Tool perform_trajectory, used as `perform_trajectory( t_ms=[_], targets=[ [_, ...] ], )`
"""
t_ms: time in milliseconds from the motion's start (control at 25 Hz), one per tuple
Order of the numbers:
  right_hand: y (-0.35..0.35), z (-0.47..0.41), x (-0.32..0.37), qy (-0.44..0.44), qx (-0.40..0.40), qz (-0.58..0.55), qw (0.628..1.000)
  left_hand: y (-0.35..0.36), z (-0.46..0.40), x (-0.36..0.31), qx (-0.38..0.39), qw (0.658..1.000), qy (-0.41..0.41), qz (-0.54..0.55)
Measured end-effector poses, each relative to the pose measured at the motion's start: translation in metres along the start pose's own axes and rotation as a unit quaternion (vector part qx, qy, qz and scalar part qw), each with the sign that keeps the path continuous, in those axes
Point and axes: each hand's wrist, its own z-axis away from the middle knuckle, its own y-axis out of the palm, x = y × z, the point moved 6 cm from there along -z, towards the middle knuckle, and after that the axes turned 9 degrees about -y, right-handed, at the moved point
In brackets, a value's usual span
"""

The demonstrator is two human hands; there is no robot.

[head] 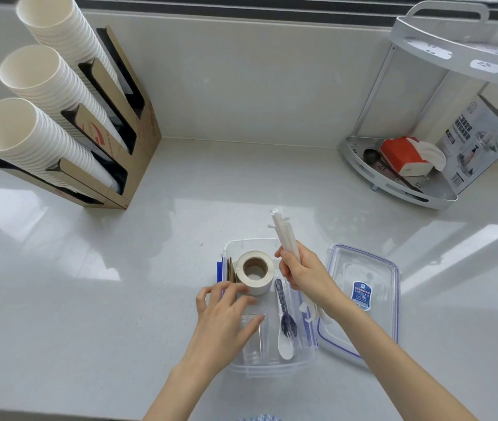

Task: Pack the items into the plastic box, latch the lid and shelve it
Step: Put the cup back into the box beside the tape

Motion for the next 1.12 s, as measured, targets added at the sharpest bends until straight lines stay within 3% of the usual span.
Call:
perform_trajectory(
  t_ms=[200,680,1120],
  targets=[
    [0.001,0.001,-0.002,0.011,-0.002,-0.004,1.000,-0.014,-0.029,0.018,-0.090,0.994,-0.046,-0.034],
    [0.002,0.001,-0.006,0.028,-0.008,-0.021,0.999,-0.020,-0.059,0.009,-0.045,0.962,0.108,-0.248],
    [-0.003,0.006,-0.008,0.071,-0.045,-0.088,0.993,-0.017,-0.041,0.008,-0.043,0.977,0.103,-0.180]
  ],
)
